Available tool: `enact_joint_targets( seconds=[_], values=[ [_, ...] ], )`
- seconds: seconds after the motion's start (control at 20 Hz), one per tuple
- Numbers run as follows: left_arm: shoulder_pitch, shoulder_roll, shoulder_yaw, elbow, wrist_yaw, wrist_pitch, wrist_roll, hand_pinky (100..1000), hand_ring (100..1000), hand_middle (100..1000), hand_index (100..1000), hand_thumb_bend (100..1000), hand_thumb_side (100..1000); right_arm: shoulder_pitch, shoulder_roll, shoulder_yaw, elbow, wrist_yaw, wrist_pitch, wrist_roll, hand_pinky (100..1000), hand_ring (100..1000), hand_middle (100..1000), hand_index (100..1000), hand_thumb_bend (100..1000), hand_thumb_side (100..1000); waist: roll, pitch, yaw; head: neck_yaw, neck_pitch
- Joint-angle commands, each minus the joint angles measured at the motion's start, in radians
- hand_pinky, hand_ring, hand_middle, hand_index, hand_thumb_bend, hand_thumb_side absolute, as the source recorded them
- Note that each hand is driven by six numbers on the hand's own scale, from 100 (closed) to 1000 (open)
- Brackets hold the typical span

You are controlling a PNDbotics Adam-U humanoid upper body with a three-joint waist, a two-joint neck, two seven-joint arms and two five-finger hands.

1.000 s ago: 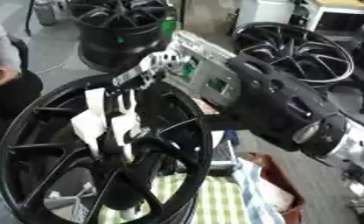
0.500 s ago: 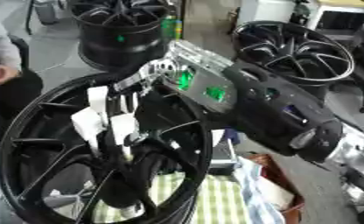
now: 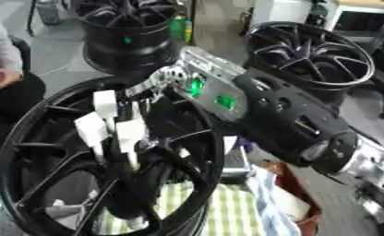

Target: Pull the pin out of the wheel hub.

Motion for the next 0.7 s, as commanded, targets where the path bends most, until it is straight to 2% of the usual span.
enact_joint_targets(
  seconds=[0.05, 0.4, 0.7],
  values=[
    [-0.005, 0.005, 0.001, -0.012, 0.004, 0.000, -0.004, 841, 909, 798, 805, 125, 644, -0.013, -0.001, -0.022, -0.003, 0.009, 0.023, -0.002, 776, 777, 760, 817, 375, 253, 0.007, -0.008, 0.001, -0.004, -0.010],
    [-0.002, 0.002, 0.004, -0.012, 0.003, 0.001, -0.002, 842, 910, 799, 805, 123, 645, 0.002, 0.014, -0.025, -0.015, -0.007, 0.067, -0.070, 764, 764, 723, 791, 349, 288, 0.007, -0.006, 0.004, -0.006, -0.013],
    [-0.005, 0.002, 0.004, -0.012, 0.003, -0.001, -0.001, 842, 910, 798, 805, 122, 645, 0.013, 0.022, -0.018, -0.016, -0.012, 0.083, -0.086, 760, 758, 703, 774, 338, 222, 0.006, -0.004, 0.006, -0.006, -0.017]
  ],
)
